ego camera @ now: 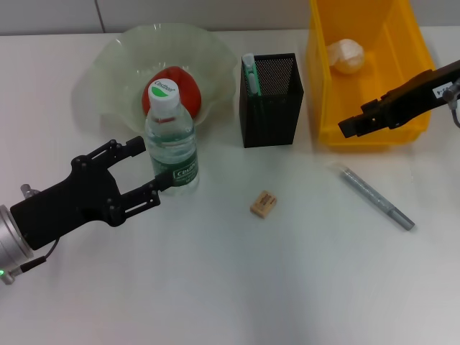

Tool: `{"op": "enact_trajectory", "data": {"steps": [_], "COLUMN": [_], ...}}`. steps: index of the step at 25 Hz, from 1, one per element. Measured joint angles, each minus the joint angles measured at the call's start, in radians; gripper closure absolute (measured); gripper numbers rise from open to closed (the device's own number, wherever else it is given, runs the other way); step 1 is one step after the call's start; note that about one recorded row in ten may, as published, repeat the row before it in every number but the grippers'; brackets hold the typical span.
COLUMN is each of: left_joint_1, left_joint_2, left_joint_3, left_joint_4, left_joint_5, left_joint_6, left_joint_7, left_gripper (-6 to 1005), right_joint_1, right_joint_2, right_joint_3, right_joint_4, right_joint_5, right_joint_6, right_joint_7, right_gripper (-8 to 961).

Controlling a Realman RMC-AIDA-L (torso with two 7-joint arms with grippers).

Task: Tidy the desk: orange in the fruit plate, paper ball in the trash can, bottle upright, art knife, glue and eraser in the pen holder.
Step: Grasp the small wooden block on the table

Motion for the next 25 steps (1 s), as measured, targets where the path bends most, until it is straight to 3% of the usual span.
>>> {"op": "enact_trajectory", "data": {"steps": [18,25], "left_joint_1": [0.002,0.003], "left_joint_2": [-0.001,-0.002], "left_joint_3": [0.011,0.011], "left_joint_4": [0.000,0.000], "left_joint_5": [0.001,0.002], "left_joint_6": [0.006,0.007], "left_joint_7": [0.000,0.000], "left_gripper": [203,203], "right_joint_1": [0.014,-0.075], "right_joint_2": [0.000,0.008], "right_joint_3": [-0.014,-0.039], "right_joint_4": [0.070,0.095], "right_joint_5": [-0.003,0.150], "right_joint_6": [0.001,0.110], "right_joint_7": [-0.012,-0.156], "right_gripper": [388,388]}}
